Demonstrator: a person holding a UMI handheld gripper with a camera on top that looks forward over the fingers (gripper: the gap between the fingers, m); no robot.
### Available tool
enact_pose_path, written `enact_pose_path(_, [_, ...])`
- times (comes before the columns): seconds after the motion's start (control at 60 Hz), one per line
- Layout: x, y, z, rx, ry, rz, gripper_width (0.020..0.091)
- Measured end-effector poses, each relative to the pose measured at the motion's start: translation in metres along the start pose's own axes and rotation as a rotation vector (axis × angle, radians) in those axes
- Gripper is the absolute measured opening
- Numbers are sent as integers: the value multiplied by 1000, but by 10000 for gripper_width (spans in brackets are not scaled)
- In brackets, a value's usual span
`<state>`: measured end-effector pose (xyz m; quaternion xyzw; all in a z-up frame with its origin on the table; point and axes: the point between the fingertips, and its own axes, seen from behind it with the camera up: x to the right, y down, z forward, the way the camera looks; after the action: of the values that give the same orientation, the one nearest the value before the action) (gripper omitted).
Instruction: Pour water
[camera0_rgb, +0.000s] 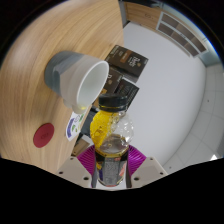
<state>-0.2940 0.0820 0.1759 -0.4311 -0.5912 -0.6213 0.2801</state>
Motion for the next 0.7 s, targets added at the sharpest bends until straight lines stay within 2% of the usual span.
enact_pose_path(0.4, [38, 34, -25, 188, -300, 1417, 392])
enact_pose_path(0.517, [23, 42, -22, 231, -391, 1733, 392])
enact_pose_path(0.7, [-29, 27, 7, 264, -481, 1909, 389])
